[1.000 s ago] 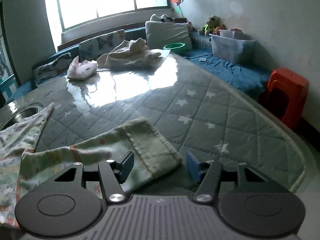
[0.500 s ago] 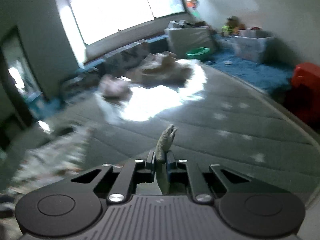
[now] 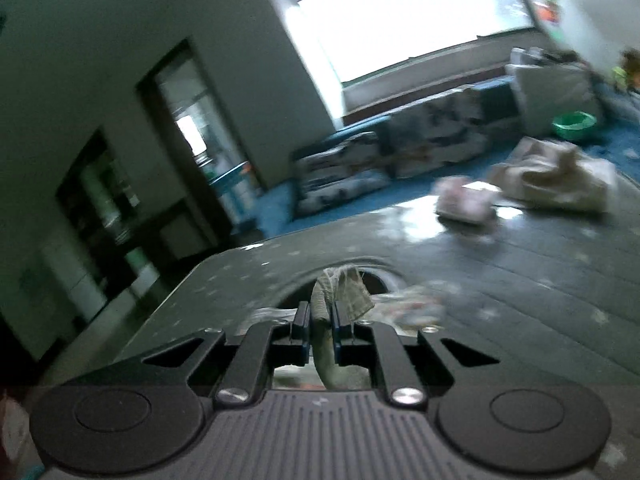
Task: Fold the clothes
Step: 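Grasp the sleeve with the right gripper and lift it over the shirt front, then lay the sleeve across the shirt front and open the right gripper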
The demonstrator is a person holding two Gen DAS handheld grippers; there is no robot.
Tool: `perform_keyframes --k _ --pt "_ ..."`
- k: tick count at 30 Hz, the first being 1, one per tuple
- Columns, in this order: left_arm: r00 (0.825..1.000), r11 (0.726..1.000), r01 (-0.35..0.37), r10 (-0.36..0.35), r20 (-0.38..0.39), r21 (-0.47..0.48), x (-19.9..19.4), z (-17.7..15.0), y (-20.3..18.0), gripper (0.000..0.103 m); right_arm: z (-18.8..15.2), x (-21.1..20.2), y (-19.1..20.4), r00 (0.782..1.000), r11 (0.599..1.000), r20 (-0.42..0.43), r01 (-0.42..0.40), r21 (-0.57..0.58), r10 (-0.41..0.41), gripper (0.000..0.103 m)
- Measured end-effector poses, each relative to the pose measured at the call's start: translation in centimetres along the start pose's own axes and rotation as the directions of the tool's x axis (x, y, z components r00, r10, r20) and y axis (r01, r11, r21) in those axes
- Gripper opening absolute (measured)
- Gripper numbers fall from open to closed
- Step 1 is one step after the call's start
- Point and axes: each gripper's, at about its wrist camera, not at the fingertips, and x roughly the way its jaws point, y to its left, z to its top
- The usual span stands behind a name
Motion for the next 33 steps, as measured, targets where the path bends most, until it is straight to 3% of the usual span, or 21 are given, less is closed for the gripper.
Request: perform_keyframes --k 7,15,18,20,21,27,33 --pt "1.0 0.999 -0.015 0.016 0.026 -0.044 -1.1 -0.6 1.7 0.103 -0.1 5.3 5.7 0.989 0.988 -0.104 -0.118 -0.099 0.108 0.009" --pt "0.999 0.996 -0.033 0.036 0.029 -0.079 -1.8 -0.9 3.1 0.103 -2.1 8.8 8.7 0.964 0.976 -0.203 -0.194 -0.096 0.172 0.012" --pt "0.999 0.996 -0.036 0.039 0.028 -0.082 -1.8 -0.8 3.3 0.103 -2.5 8.9 8.7 0.964 0.976 -0.212 -0.186 -0.112 0.159 0.021" --pt "0.999 0.996 -0.04 0.042 0.027 -0.083 -1.8 -0.8 3.3 0.103 -2.4 8.7 8.3 0.964 0.977 -0.216 -0.182 -0.11 0.155 0.038" --pt "0.999 0.996 -0.041 0.044 0.026 -0.083 -1.8 -0.7 3.3 0.103 -2.3 8.5 8.0 0.966 0.978 -0.214 -0.172 -0.115 0.145 0.041" --pt "0.999 0.996 -0.044 0.046 0.029 -0.074 -1.7 -0.4 3.1 0.103 -2.5 7.1 5.6 0.966 0.98 -0.254 -0.096 -0.175 0.05 0.041" --pt "0.999 0.998 -0.026 0.028 0.033 -0.061 -1.1 0.2 2.3 0.103 -5.9 5.9 2.0 0.931 0.964 -0.353 -0.007 -0.264 -0.09 0.041"
